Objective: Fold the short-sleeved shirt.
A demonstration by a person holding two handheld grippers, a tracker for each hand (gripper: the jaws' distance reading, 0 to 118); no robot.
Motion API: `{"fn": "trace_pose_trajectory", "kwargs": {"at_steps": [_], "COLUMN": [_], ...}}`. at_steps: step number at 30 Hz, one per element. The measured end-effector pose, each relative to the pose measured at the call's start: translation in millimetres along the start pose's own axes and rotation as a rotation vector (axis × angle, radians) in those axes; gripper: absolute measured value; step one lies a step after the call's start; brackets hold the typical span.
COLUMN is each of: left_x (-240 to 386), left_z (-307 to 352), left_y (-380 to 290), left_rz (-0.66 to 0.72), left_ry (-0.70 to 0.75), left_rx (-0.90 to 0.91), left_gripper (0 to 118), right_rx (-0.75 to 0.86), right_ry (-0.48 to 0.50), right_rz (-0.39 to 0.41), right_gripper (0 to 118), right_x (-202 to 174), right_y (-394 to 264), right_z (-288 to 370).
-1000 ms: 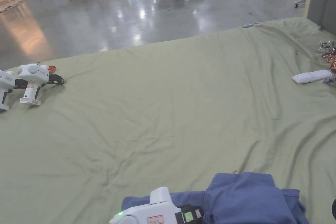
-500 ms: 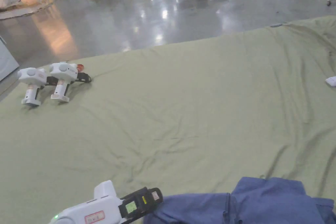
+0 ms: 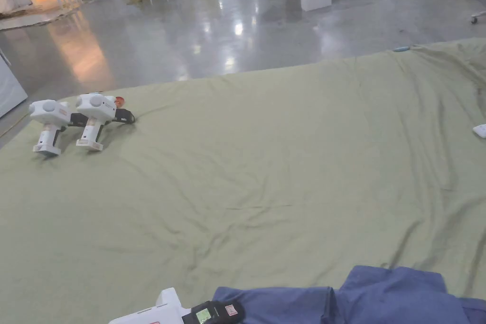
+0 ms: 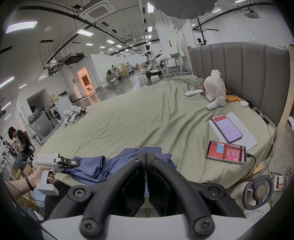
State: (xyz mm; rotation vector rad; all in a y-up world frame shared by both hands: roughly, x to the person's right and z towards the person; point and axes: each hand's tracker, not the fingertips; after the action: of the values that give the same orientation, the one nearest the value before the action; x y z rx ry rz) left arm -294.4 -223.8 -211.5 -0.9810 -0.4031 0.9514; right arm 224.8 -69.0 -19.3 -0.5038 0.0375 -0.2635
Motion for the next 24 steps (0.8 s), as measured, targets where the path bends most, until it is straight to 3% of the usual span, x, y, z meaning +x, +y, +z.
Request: {"fn": "trace_pose_trajectory", "kwargs": {"at_steps": [4,7,8,11,20,24], "left_x": [13.6,38.8,76.0,112.0,171.7,180.8], "left_z": [56.3,105.7,122.5,132.3,-13.7,-82.3], "left_y": [21.9,39.5,31.8,22.2,-35.4,-66.8], "left_rz": [-0.076,-0.209,-0.262,-0.382,-0.463,-0.554], "left_ry": [-0.002,0.147,0.214,0.312,0.231,0.305], "left_rx": [0.129,0.185,0.180,0.178,0.004,-0.095], "left_gripper": [14,14,14,15,15,15], "right_rx": [-0.006,-0.013,-0.015,-0.016,-0.003,0.032], "right_ry": [0.028,0.049,0.058,0.080,0.072,0.031], "right_rz": [-0.020,-0.019,-0.020,-0.030,-0.033,-0.058], "right_gripper": [0,0,0,0,0,0], "right_x": [1.7,-0.8,-1.5,-4.1,-5.3,-1.1], "right_y": [1.2,-0.4,-1.2,-3.9,-0.2,-0.4], "right_z": [-9.9,-18.2,-19.9,-20.8,-5.6,7.7]}}
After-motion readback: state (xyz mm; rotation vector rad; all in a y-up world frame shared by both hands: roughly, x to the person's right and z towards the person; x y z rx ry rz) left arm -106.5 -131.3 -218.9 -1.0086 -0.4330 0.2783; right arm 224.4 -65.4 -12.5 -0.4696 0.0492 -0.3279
